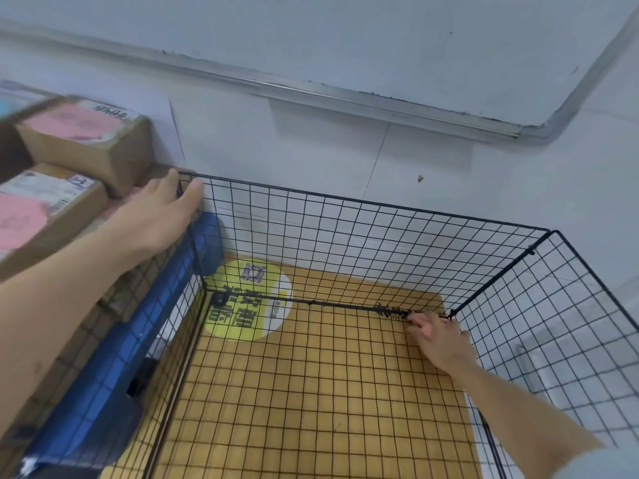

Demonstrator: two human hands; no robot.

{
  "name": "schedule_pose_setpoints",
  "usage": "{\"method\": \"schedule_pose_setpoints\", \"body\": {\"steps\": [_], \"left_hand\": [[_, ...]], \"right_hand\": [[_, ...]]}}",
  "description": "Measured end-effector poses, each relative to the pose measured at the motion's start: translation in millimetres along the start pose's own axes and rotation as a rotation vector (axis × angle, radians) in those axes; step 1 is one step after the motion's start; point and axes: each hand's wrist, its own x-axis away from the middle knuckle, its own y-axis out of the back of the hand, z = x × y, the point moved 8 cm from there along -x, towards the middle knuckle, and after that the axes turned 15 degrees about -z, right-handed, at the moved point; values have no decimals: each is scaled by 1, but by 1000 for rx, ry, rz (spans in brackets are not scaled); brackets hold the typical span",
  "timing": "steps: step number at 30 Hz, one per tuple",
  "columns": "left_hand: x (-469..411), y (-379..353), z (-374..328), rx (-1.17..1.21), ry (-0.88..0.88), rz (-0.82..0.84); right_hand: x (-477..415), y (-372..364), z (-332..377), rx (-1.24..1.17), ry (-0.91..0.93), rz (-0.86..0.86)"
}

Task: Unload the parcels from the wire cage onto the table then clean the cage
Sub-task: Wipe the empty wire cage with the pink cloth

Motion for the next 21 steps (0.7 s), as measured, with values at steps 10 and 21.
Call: {"method": "schedule_pose_setpoints", "body": {"steps": [10,21], "left_hand": [[3,4,-9,4,-36,9],[-5,-1,6,14,14,22]], "right_hand": [[-3,-2,17,-235,-183,-111],[22,6,101,-227,-183,-52]]}}
